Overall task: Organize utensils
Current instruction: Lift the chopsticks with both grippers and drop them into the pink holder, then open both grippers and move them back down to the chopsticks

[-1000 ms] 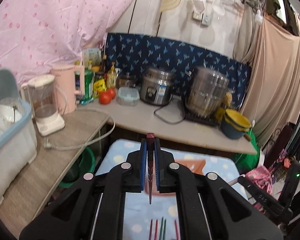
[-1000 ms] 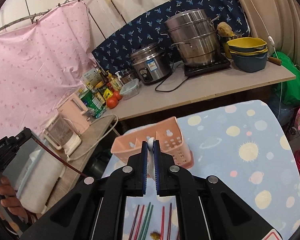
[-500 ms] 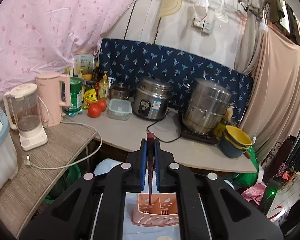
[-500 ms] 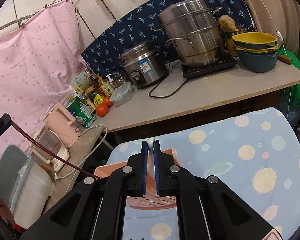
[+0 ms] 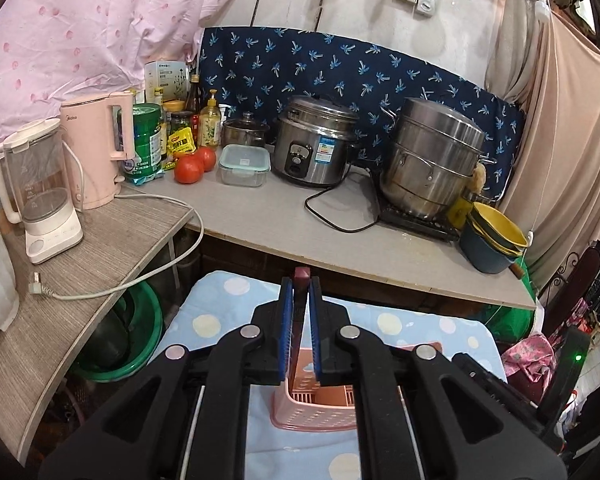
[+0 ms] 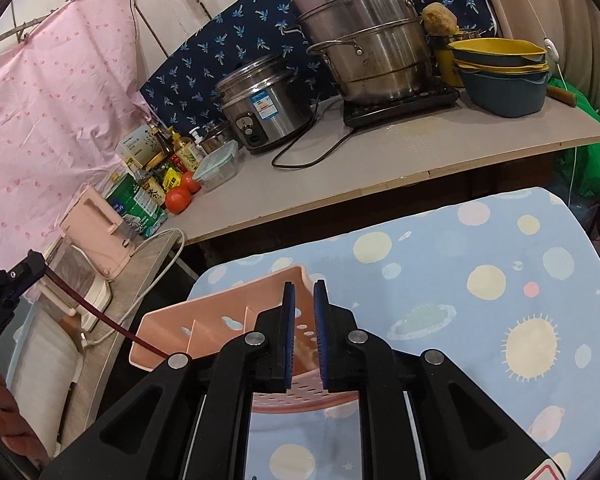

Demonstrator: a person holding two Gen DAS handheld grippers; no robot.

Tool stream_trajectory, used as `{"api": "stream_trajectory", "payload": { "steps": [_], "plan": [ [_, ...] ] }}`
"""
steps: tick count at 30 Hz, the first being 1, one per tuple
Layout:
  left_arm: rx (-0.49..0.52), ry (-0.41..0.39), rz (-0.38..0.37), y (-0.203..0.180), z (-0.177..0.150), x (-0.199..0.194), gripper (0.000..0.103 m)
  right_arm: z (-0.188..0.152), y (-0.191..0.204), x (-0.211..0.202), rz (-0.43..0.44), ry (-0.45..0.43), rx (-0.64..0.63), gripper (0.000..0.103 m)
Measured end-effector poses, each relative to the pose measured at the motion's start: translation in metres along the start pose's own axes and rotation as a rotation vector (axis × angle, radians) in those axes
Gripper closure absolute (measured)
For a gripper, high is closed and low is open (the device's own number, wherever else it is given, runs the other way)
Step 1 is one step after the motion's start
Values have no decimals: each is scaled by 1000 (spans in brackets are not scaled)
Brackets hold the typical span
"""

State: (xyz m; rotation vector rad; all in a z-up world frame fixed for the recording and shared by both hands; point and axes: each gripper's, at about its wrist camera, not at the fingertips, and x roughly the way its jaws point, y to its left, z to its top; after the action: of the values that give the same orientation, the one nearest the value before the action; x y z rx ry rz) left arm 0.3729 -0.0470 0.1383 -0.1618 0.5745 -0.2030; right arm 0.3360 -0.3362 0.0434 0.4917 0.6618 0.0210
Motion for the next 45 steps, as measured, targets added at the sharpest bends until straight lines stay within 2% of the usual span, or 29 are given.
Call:
{"api": "stream_trajectory", "payload": {
  "steps": [1,4,7,14,18,22,26,30,35,39,45],
  "plan": [
    [2,0,4,0,0,-1,90,0,0,-3,0,-3,2,89],
    [-6,-8,13,2,-3,-8,67,-2,5,-16,-5,-21,-13,84],
    [-9,-15,16,4,-6,-21,61,-6,13,-35,-5,-39,-38,76],
    [5,0,25,12,-29,-59,60,-38,27,-88,-4,-60,-94,62],
    [18,33,37,19,-57,-80,55,-71,30,-113,-23,-36,-128,61],
    [30,82,51,28,-96,-100,54,-111,28,-130,-33,7,-136,61],
    [34,135,64,38,-137,-115,52,-155,29,-144,-79,47,-184,61],
    [15,195,64,46,-175,-124,49,-194,23,-152,-105,96,-191,61],
    [45,257,99,51,-218,-132,48,-233,13,-156,-129,159,-179,61],
    [46,308,96,52,-246,-134,48,-256,8,-158,-157,188,-196,61],
    [61,343,94,49,-276,-139,48,-284,2,-158,-173,232,-204,61]
  ]
}}
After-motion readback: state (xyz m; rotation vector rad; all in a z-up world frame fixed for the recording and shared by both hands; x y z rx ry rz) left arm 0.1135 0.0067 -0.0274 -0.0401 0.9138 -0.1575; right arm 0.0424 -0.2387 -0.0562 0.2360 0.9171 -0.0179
